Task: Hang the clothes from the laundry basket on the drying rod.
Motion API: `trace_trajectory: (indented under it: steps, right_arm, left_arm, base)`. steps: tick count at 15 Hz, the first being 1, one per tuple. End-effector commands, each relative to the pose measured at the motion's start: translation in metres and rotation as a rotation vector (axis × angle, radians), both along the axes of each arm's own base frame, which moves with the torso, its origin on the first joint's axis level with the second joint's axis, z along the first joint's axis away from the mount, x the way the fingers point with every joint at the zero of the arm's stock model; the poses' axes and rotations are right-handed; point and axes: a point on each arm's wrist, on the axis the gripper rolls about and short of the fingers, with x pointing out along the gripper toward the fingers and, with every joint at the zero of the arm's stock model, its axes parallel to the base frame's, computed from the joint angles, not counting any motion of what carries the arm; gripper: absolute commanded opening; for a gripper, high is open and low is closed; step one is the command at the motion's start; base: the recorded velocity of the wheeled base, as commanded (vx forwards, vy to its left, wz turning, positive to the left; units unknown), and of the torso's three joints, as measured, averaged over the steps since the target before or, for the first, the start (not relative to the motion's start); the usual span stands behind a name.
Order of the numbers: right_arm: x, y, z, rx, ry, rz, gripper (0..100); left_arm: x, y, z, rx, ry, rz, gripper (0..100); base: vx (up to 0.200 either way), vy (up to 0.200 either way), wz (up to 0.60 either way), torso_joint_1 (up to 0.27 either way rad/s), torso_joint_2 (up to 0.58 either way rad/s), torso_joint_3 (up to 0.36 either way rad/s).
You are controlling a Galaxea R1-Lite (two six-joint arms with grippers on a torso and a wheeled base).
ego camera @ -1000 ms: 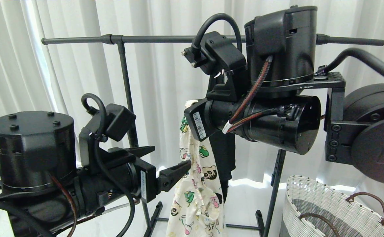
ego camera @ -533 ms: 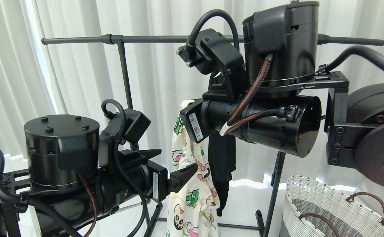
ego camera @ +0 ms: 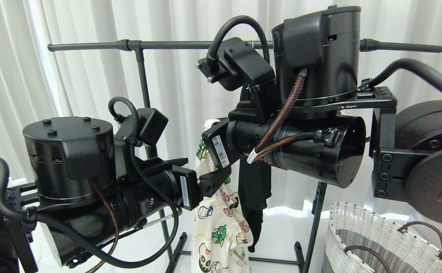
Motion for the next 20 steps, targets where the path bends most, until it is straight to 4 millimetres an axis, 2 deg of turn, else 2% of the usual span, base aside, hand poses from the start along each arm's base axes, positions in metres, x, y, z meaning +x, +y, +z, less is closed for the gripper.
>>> trace_trajectory:
  steps: [1, 9, 17, 20]
  right_arm:
    - [0.001, -0.001, 0.001, 0.0, -0.005, -0.023, 0]
    - [0.005, -0.006, 0.004, 0.005, -0.011, -0.048, 0]
    - [0.003, -0.01, 0.013, 0.02, -0.035, -0.046, 0]
    - [0.004, -0.01, 0.016, 0.027, -0.038, -0.049, 0]
  left_arm:
    - [-0.003, 0.002, -0.008, 0.023, 0.022, 0.012, 100]
    - [-0.014, 0.015, -0.015, 0.039, 0.034, 0.042, 100]
    - [-0.035, 0.032, -0.048, 0.147, 0.096, 0.022, 100]
    - [-0.04, 0.035, -0.051, 0.152, 0.104, 0.011, 100]
  base:
    - [0.0, 0.0, 0.0, 0.0, 0.0, 0.0]
    - [0.0, 0.0, 0.0, 0.0, 0.0, 0.0]
    - [0.0, 0.0, 0.0, 0.0, 0.0, 0.0]
    - [0.0, 0.0, 0.0, 0.0, 0.0, 0.0]
